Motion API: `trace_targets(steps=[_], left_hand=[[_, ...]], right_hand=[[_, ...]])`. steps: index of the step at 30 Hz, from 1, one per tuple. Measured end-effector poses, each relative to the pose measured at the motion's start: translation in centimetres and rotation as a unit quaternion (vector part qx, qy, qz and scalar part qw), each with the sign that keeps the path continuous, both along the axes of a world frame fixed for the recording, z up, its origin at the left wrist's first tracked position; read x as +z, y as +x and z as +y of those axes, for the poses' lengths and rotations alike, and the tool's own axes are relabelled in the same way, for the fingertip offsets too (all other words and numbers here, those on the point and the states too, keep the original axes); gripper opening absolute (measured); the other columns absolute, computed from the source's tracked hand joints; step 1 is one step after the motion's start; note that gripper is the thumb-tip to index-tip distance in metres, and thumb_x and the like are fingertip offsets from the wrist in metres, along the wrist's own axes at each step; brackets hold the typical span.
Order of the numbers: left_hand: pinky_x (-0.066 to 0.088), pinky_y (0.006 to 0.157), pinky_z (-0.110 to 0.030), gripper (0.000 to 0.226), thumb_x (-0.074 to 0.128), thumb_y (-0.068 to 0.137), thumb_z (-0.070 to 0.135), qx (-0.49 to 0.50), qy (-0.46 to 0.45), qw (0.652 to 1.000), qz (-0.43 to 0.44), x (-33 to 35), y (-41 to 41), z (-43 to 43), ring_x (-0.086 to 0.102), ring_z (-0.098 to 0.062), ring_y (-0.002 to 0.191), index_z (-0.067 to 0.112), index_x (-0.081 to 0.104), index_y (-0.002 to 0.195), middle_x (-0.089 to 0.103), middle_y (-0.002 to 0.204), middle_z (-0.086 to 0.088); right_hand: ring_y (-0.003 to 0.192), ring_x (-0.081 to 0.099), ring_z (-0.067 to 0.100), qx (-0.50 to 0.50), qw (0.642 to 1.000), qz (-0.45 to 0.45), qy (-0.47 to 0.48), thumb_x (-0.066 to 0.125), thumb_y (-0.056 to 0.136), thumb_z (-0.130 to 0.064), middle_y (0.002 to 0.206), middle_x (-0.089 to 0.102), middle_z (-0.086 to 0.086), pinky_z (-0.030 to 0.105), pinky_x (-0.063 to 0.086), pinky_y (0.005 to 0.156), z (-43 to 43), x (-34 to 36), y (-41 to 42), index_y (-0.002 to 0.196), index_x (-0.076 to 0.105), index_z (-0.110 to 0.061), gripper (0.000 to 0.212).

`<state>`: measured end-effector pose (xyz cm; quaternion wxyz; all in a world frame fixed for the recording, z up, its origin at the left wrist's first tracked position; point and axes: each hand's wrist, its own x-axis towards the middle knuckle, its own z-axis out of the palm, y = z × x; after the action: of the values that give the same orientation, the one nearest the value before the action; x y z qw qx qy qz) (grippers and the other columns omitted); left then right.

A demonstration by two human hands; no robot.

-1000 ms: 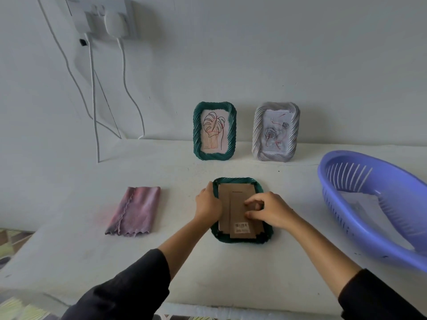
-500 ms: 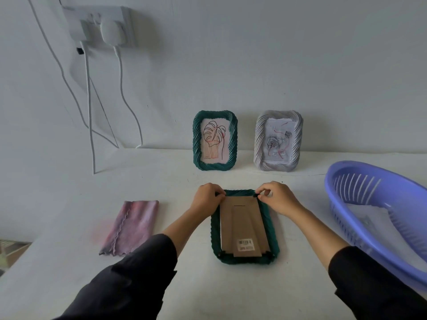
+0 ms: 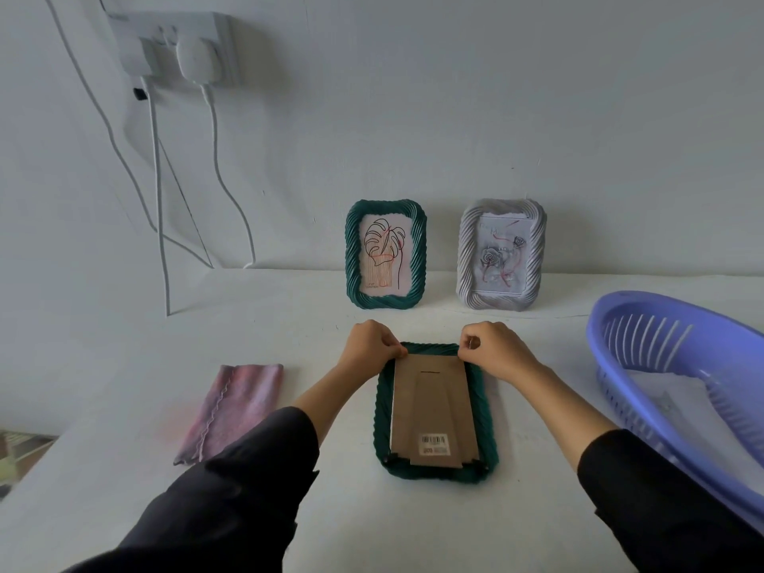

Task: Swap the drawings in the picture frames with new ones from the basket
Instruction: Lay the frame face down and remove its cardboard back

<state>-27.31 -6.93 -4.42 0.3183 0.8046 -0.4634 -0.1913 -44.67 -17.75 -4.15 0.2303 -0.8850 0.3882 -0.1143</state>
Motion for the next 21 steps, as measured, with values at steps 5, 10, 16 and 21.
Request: trace_targets(steps=[5, 10, 16, 21], left_hand=[[0.050, 0.073, -0.025, 0.019, 0.069, 0.082, 0.016, 0.018, -0.005, 1.000, -0.001, -0.4, 0.0, -0.5, 0.058, -0.015, 0.076, -0.001, 0.073, 0.088, 0.072, 0.094, -0.015], [0.051, 0.071, -0.026, 0.018, 0.069, 0.082, 0.016, 0.035, 0.000, 0.999, 0.006, -0.7, 0.0, -0.9, 0.058, -0.016, 0.075, -0.001, 0.072, 0.085, 0.071, 0.092, -0.014], [0.051, 0.069, -0.028, 0.014, 0.066, 0.082, 0.012, 0.067, 0.005, 0.998, -0.003, -1.0, -0.7, -1.1, 0.064, -0.023, 0.082, -0.001, 0.070, 0.081, 0.071, 0.092, -0.014], [0.049, 0.071, -0.028, 0.015, 0.064, 0.085, 0.019, 0.082, -0.021, 0.996, 0.001, -1.3, -1.3, -0.4, 0.062, -0.021, 0.086, 0.004, 0.068, 0.083, 0.071, 0.097, -0.011]], right_hand=[[0.078, 0.062, 0.021, 0.022, 0.999, 0.028, 0.005, 0.062, 0.079, -0.017, 0.081, 0.066, 0.005, 0.033, 0.049, 0.071, -0.3, 0.3, 0.4, 0.077, 0.067, -0.007, 0.012], [0.069, 0.057, 0.017, 0.030, 0.999, 0.017, 0.008, 0.065, 0.082, -0.019, 0.072, 0.062, 0.002, 0.031, 0.046, 0.065, -0.3, 0.2, 0.2, 0.074, 0.064, -0.008, 0.014], [0.070, 0.051, 0.019, -0.027, 0.998, 0.009, -0.047, 0.056, 0.083, -0.013, 0.071, 0.055, 0.000, 0.027, 0.037, 0.061, 0.5, -0.6, 1.4, 0.072, 0.053, -0.013, 0.012], [0.069, 0.050, 0.022, -0.043, 0.997, 0.011, -0.062, 0.051, 0.088, -0.017, 0.068, 0.051, -0.002, 0.026, 0.029, 0.051, 1.0, -1.4, 1.3, 0.077, 0.048, -0.014, 0.012]])
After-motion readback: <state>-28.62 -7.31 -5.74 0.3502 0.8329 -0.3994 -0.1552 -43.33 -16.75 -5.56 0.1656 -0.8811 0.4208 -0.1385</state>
